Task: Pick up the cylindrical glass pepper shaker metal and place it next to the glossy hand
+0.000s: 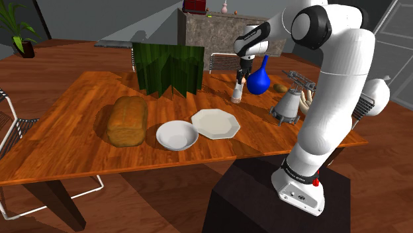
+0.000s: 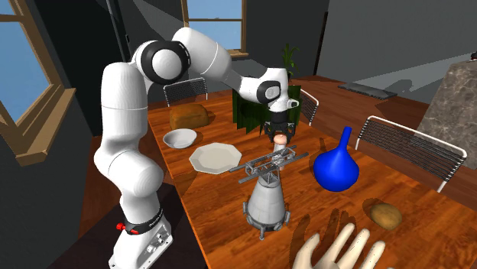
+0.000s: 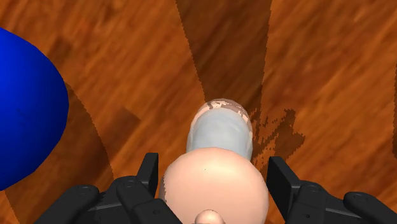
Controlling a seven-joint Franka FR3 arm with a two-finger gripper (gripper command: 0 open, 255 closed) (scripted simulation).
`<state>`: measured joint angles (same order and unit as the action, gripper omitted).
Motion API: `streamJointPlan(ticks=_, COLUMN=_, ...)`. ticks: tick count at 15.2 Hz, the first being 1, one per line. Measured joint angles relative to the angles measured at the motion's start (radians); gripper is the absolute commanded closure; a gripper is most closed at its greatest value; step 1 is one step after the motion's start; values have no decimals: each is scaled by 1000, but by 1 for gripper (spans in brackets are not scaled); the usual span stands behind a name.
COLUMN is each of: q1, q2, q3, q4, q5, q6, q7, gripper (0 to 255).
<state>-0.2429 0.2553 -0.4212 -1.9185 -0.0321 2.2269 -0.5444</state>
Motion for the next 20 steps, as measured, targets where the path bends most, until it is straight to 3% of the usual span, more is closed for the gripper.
streamJointPlan(ticks=20, q1=11, q2=-85, q3=-9, q4=153, q5=-31, q6=-232, q7=0, gripper=255)
